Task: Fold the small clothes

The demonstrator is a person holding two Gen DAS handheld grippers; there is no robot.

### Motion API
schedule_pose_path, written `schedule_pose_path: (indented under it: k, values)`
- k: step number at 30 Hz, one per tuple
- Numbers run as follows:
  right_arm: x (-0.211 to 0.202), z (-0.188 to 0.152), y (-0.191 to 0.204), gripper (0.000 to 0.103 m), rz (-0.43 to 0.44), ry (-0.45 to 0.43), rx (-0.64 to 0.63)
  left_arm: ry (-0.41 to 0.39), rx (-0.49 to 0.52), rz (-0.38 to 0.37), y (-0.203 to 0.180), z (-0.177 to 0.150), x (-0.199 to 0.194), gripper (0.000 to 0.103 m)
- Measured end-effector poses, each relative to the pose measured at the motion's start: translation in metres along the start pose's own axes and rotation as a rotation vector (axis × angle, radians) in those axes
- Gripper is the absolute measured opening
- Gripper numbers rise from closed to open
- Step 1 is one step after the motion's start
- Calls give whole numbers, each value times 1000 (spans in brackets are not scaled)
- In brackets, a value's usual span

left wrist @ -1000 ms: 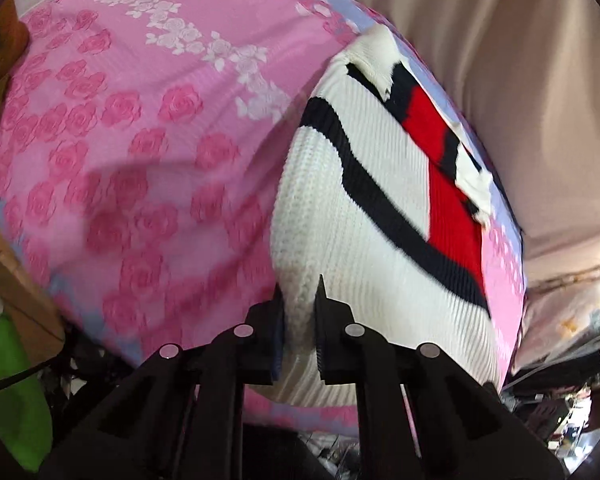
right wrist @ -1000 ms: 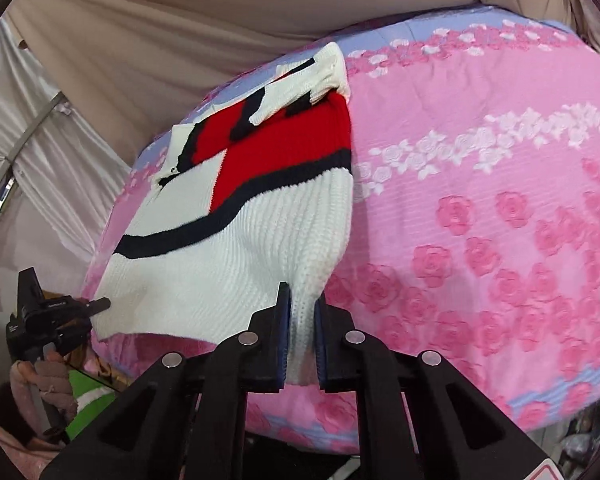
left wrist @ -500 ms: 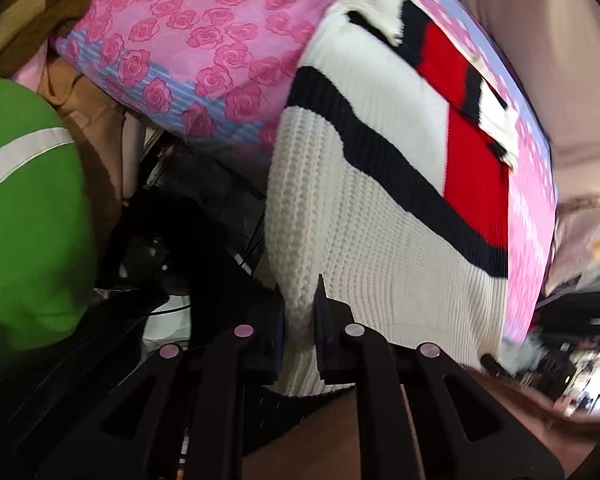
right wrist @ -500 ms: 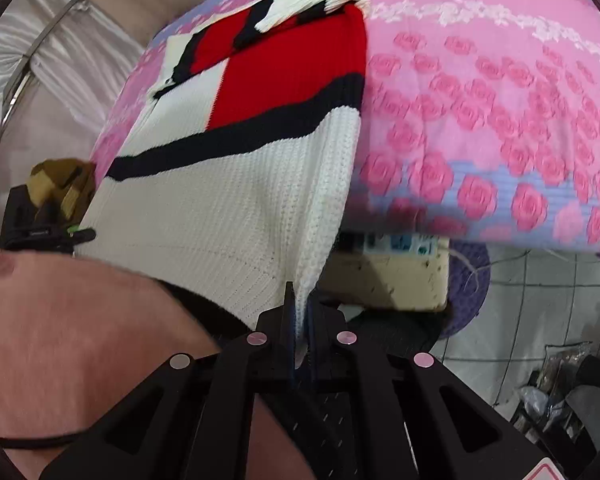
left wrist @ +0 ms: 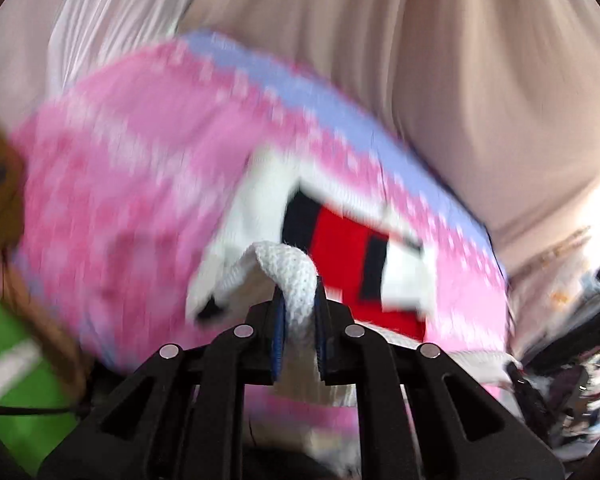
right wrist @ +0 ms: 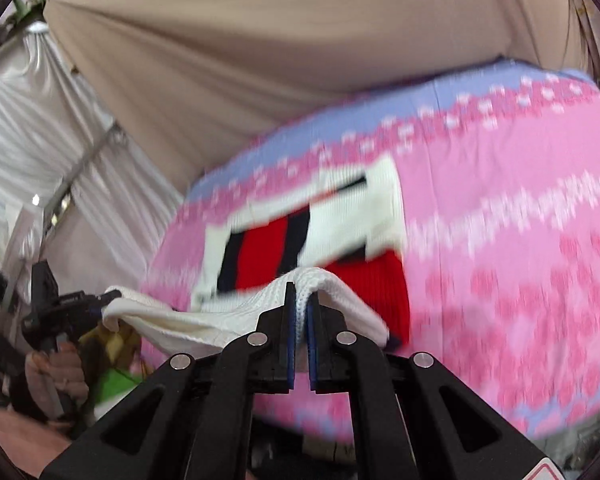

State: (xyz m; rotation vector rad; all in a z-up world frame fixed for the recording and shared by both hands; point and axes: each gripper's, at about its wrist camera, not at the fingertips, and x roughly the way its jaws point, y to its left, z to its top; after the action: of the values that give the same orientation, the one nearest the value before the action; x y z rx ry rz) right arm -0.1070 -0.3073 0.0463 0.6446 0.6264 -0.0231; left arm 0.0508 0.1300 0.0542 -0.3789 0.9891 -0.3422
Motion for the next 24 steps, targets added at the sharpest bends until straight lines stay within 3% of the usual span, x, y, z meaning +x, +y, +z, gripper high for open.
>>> schedule_pose_path:
  k: [4,7,10,12,15,16,17,18,19,21,24]
  values:
    - [56,52,-4,4,-31,-81,-6,-74,2,22,-16,50,52,12]
    - [102,80,-14,4,-80,-85,14,-87,12,74,-25,79,91,12]
    - [145,93,-24,5,-137,-66,37,-90,33,151,-34,97,135,13]
    - [177,98,-34,9,-185,-35,56,-73,26,187,-32,105,168,21]
    - [194,99,-44,12,-252,-23,109,-46,0,240,-22,112,200,25]
    - [190,98,-45,15,-236,-51,131,-57,-5,249,-19,112,200,28]
    - [184,93,-45,20,-223,-71,136,-66,-14,239,-15,113,197,39]
    - [177,90,-42,38,-238,-97,127,-72,-20,222,-10,112,192,46]
    - [172,87,-40,64,-264,-123,114,-76,-18,217,-5,112,189,48]
    - [165,79,-39,68,-310,-159,92,-79,-3,212,3,106,183,52]
    - [172,74,-48,68,-303,-90,111,-38,5,213,9,90,185,54]
